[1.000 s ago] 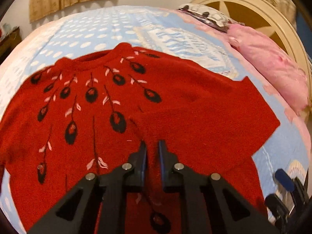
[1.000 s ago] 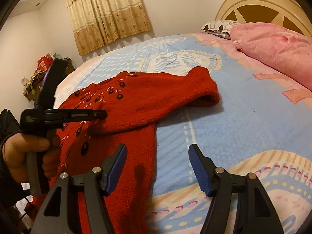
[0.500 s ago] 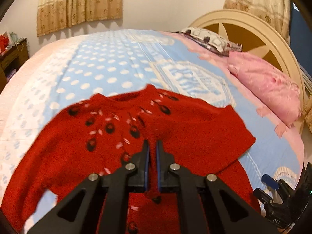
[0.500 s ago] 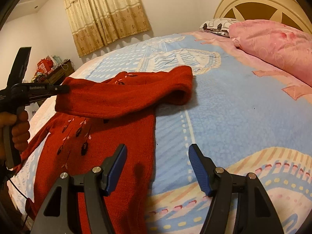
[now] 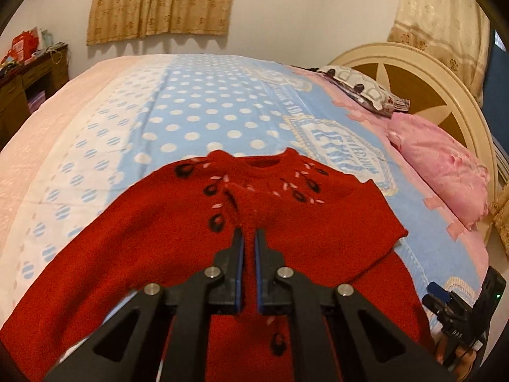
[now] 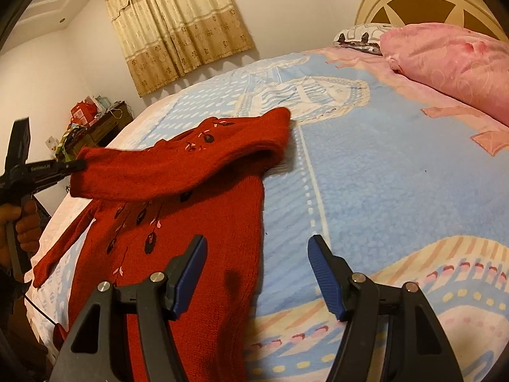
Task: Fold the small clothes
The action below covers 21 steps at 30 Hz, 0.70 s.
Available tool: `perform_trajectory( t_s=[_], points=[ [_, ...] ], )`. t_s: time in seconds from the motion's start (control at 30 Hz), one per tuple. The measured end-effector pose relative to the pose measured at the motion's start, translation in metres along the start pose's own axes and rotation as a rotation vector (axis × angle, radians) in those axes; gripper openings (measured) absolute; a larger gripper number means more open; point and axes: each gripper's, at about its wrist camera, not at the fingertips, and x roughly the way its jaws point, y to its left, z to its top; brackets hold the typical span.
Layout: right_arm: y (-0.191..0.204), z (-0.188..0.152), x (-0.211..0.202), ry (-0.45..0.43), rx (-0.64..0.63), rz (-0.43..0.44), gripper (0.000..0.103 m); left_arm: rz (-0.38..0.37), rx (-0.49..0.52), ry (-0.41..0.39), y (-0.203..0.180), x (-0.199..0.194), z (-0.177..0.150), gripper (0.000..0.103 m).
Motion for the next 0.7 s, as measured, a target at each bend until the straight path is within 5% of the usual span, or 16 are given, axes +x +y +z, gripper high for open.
perform_trajectory(
  t_s=[0.7],
  points=[
    [-0.001, 0.001, 0.005, 0.017, 0.0, 0.001, 0.067, 0.061, -0.188, 0.046, 0.081, 0.015, -0.043, 0.006]
  ],
)
